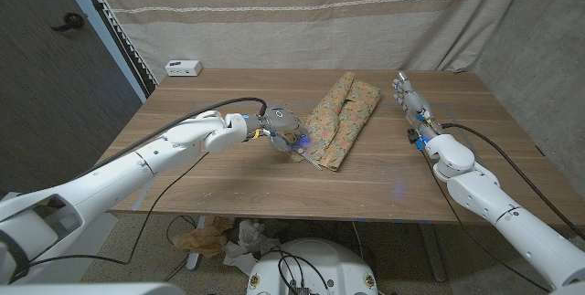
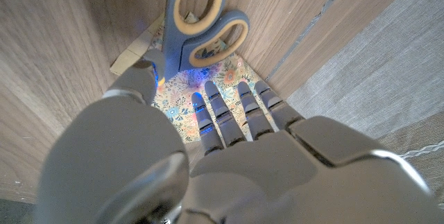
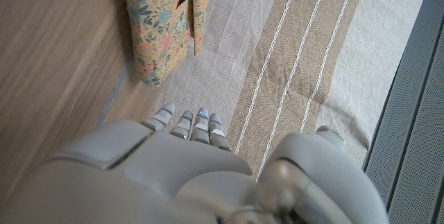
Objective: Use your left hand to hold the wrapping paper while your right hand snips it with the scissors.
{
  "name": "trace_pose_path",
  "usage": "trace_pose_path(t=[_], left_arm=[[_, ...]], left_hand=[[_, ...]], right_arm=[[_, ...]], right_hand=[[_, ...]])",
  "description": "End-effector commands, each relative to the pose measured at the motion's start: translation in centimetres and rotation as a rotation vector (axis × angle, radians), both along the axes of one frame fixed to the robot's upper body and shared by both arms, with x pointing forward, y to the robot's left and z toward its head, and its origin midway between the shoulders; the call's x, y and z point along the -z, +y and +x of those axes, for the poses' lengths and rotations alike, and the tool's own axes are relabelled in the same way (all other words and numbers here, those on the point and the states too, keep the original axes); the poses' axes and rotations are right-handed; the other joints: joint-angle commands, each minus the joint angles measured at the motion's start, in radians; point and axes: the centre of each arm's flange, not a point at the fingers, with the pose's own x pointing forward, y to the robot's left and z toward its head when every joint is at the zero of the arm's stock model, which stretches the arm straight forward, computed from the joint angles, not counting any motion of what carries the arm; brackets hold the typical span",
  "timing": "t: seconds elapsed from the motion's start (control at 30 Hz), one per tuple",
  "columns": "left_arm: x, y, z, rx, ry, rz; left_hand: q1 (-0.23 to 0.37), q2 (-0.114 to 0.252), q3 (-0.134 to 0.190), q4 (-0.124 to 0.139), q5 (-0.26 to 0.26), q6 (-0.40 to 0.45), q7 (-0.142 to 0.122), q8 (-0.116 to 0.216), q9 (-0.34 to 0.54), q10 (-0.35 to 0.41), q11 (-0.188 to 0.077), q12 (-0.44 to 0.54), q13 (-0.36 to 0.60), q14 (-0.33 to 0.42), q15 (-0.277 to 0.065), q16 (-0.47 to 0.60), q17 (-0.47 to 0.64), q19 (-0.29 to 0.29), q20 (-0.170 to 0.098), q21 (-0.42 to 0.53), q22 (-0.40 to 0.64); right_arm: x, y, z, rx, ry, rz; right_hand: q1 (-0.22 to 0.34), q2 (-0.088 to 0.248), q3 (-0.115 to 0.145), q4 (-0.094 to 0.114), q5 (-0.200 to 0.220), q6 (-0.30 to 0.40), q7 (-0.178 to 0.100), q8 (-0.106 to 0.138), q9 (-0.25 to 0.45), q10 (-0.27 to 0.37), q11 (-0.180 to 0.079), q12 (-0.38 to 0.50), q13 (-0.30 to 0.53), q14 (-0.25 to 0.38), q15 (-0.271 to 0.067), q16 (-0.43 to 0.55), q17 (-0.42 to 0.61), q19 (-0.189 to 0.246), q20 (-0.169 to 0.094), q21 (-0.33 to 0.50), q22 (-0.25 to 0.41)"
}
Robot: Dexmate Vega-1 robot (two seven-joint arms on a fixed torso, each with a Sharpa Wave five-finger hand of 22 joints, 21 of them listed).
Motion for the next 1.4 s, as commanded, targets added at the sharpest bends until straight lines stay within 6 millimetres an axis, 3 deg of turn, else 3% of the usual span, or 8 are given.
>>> trace_pose_path(t=[0.03,0.13,1.07,1.1,1.23,1.4], left_arm=[[0.3,-0.2,0.3,0.011,0.011,0.025],[0.3,-0.2,0.4,0.016,0.012,0.033],[1.1,0.1,1.7,-0.003,0.057,0.041],[1.1,0.0,1.8,-0.003,0.061,0.041],[1.2,0.1,2.0,-0.007,0.066,0.040],[1.2,0.1,2.1,-0.010,0.073,0.036]], left_hand=[[0.020,-0.002,-0.008,0.002,0.003,-0.008,0.003,0.005,0.005,-0.010,-0.001,-0.002,0.006,0.013,-0.178,-0.002,0.003,0.017,-0.071,0.006,0.004],[0.025,-0.002,-0.012,0.002,0.003,-0.009,0.003,0.006,0.007,-0.013,-0.002,-0.001,0.008,0.012,-0.177,-0.003,0.004,0.019,-0.061,0.007,0.004],[0.035,-0.006,-0.027,0.002,0.004,-0.022,0.003,0.008,0.012,-0.021,-0.002,0.003,0.016,-0.002,-0.176,-0.012,0.005,0.018,-0.069,0.005,0.005],[0.036,-0.005,-0.028,0.002,0.004,-0.020,0.003,0.009,0.013,-0.021,-0.002,0.004,0.017,0.000,-0.176,-0.011,0.006,0.021,-0.070,0.006,0.005],[0.056,-0.001,-0.043,0.004,0.008,-0.011,0.003,0.025,0.024,-0.011,0.000,0.022,0.033,0.038,-0.180,-0.005,0.009,0.035,-0.122,0.005,0.002],[0.070,0.004,-0.054,0.007,0.011,0.000,0.003,0.040,0.033,-0.003,-0.001,0.034,0.046,0.086,-0.180,0.005,0.013,0.061,-0.102,0.011,0.003]], right_arm=[[0.4,0.0,-0.2,0.006,0.010,0.004],[0.5,0.0,-0.4,0.009,0.007,0.003],[0.6,0.3,-0.3,0.015,0.014,0.001],[0.6,0.3,-0.3,0.017,0.014,0.002],[0.6,0.3,-0.3,0.018,0.015,0.005],[0.7,0.3,-0.3,0.022,0.013,0.005]], right_hand=[[0.011,-0.002,-0.003,-0.009,0.005,-0.006,0.000,0.004,0.004,-0.007,0.002,0.006,0.000,-0.009,0.003,0.001,0.000,-0.005,0.004,-0.001,0.005],[0.012,-0.002,-0.003,-0.009,0.005,-0.005,0.000,0.004,0.004,-0.008,0.002,0.005,0.000,-0.010,0.003,0.001,0.000,-0.005,0.004,-0.001,0.006],[0.015,0.001,-0.002,-0.010,0.009,-0.009,0.000,0.004,0.004,-0.013,0.003,0.004,0.000,-0.014,0.005,0.001,0.001,-0.006,0.004,-0.009,0.006],[0.015,0.001,-0.002,-0.010,0.009,-0.009,0.000,0.004,0.004,-0.013,0.003,0.004,0.000,-0.014,0.005,0.001,0.001,-0.006,0.004,-0.009,0.006],[0.015,0.001,-0.002,-0.010,0.010,-0.009,0.000,0.004,0.004,-0.013,0.003,0.005,0.000,-0.014,0.005,0.001,0.001,-0.006,0.004,-0.009,0.006],[0.016,0.002,-0.002,-0.010,0.010,-0.009,-0.001,0.004,0.004,-0.014,0.003,0.004,0.000,-0.015,0.005,0.001,0.001,-0.006,0.004,-0.010,0.006]])
